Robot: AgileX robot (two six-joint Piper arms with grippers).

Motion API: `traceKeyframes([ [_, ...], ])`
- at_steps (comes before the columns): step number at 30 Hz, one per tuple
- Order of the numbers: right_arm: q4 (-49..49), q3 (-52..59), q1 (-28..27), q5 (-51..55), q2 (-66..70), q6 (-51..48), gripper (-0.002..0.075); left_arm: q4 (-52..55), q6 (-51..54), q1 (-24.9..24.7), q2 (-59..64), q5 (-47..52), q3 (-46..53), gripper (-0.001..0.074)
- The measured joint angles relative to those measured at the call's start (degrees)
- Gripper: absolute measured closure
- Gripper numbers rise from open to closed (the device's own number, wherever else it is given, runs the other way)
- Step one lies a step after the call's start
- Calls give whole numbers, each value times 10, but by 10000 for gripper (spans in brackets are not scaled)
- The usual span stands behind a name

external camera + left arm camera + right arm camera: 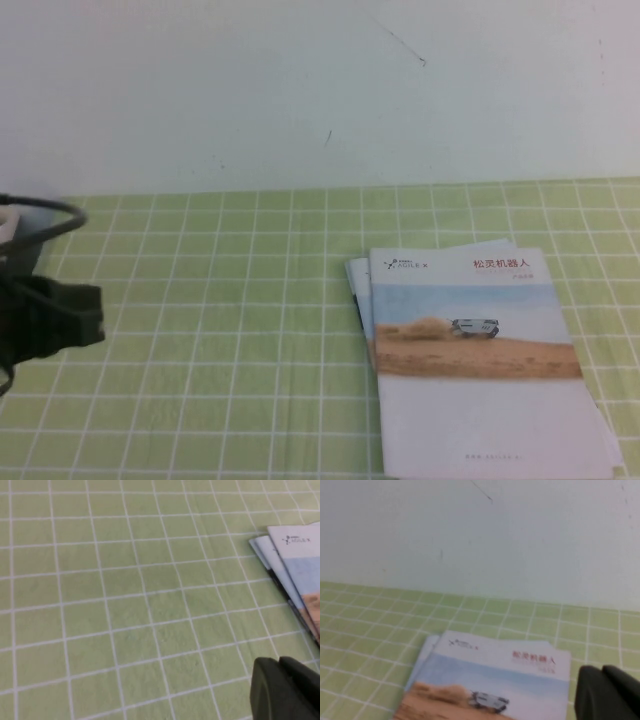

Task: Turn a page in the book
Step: Open the closed book

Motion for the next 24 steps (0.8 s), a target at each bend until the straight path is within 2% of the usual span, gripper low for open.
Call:
traceKeyframes([
  [4,104,-8,0,30,28,-98,728,-1,23,-60,84,-7,-59,738],
  [8,113,-12,0,20,52,-147,728,6,25,-138,154,-26,-100,738],
  [11,38,-33,0,2,73,-97,728,18,27,-186,199,-36,-126,738],
  [18,-258,-153,0,33,157,171,728,25,32,-259,292,-60,-178,738],
  [20,-298,-190,0,63,198,210,728,25,32,-276,322,-64,-193,738],
  [24,-336,-254,11,126,276,221,728,9,40,-300,383,-83,-213,738],
])
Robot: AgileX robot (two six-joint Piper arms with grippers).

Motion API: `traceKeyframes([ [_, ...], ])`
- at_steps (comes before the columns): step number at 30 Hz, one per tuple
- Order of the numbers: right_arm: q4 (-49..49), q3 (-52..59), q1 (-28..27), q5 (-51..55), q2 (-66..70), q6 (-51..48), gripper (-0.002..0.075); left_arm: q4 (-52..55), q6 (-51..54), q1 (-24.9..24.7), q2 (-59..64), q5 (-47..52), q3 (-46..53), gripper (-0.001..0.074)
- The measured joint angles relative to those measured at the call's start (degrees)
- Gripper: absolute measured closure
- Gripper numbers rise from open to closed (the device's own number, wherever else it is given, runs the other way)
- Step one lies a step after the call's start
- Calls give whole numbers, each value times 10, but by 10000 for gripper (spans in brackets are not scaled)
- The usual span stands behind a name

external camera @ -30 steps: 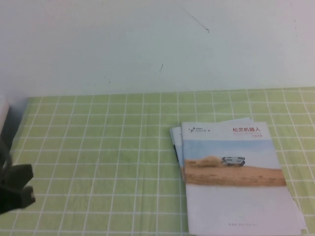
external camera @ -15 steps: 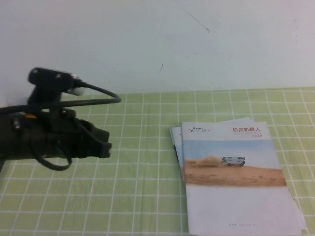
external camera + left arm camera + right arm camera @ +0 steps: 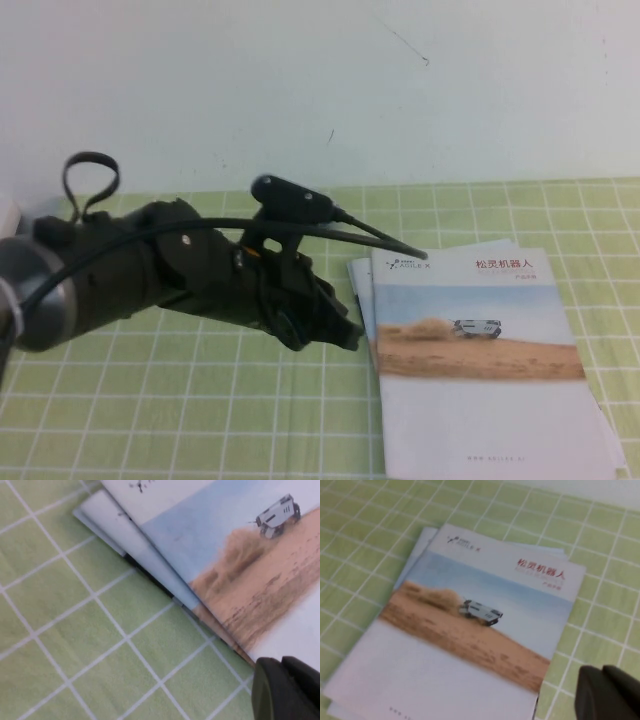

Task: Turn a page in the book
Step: Open the closed book

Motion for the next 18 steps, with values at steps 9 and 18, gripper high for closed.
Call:
traceKeyframes([
  [9,-333,-88,133,33,114,279,728,-153,124,-7,87,-1,-17,738],
  [18,-410,-90,178,21,226,394,674,-250,220,-37,111,8,-33,738],
])
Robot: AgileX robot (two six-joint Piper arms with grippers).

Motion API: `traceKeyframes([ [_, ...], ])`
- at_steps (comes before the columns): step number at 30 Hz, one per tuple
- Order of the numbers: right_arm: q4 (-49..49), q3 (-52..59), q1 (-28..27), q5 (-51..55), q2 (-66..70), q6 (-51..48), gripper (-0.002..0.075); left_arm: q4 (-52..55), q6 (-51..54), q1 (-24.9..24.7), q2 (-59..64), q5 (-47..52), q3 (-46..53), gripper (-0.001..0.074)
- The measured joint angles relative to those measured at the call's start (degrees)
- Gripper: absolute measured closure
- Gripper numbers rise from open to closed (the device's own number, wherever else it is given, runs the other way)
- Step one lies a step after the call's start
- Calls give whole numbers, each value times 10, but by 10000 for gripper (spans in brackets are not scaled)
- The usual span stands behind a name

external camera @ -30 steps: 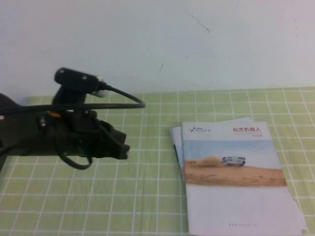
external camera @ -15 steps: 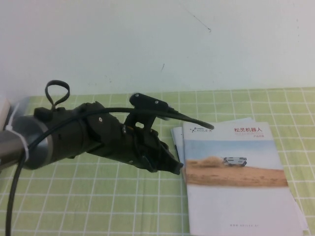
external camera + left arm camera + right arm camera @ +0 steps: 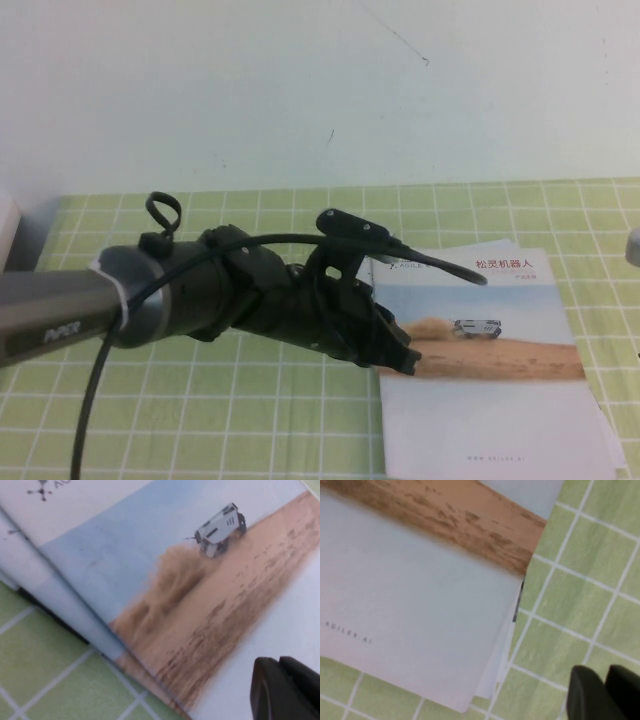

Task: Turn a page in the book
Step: Open the closed book

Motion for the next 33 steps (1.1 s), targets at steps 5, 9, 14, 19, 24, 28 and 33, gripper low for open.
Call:
traceKeyframes([
  [5,24,0,0,-16,39,-1,449,2,0,-23,43,3,-14,738],
  [9,35,0,0,-34,47,1,356,47,-41,-23,67,0,-15,738],
  [14,68,0,0,-64,47,2,336,160,-146,-23,71,0,-21,738],
  [19,78,0,0,-71,47,2,335,184,-179,-23,71,0,-21,738],
  [24,100,0,0,-73,56,-2,335,185,-183,-23,77,-1,-23,738],
  [28,145,-1,0,-74,87,-42,335,183,-184,-23,88,4,-27,738],
  [33,232,-1,0,-77,124,-118,334,180,-185,-22,89,4,-28,738],
])
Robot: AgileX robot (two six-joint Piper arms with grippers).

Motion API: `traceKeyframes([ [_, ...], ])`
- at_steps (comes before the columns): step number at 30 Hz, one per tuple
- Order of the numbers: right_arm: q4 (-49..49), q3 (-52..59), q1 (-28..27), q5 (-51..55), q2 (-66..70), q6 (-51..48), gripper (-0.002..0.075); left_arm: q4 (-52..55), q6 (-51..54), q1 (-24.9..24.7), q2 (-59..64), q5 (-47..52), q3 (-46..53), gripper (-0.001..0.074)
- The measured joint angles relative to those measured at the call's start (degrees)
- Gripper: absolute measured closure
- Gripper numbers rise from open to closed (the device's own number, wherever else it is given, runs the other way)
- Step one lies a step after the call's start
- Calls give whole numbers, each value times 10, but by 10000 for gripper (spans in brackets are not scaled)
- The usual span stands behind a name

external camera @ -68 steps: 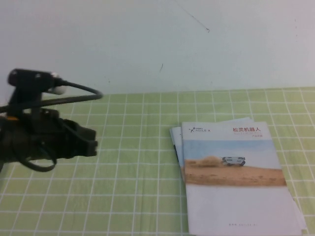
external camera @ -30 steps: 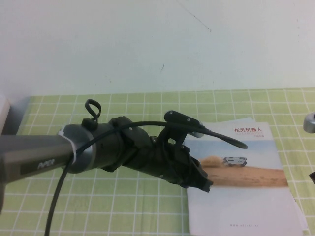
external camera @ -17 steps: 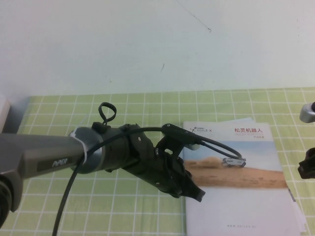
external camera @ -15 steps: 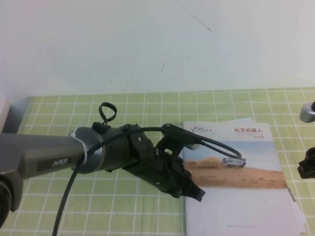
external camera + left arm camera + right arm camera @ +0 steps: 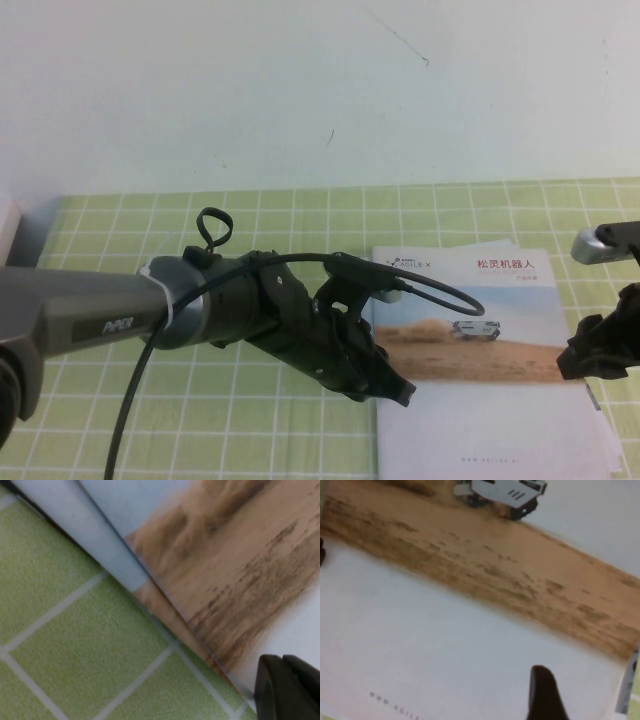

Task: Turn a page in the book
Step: Open the closed book

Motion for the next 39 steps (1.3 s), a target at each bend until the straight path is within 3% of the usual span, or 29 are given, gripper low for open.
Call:
traceKeyframes([
  [11,24,-4,0,-68,45,-23,334,0,-1,0,0,0,0,738],
  [39,46,-47,0,-78,121,-8,347,0,0,0,0,0,0,738],
])
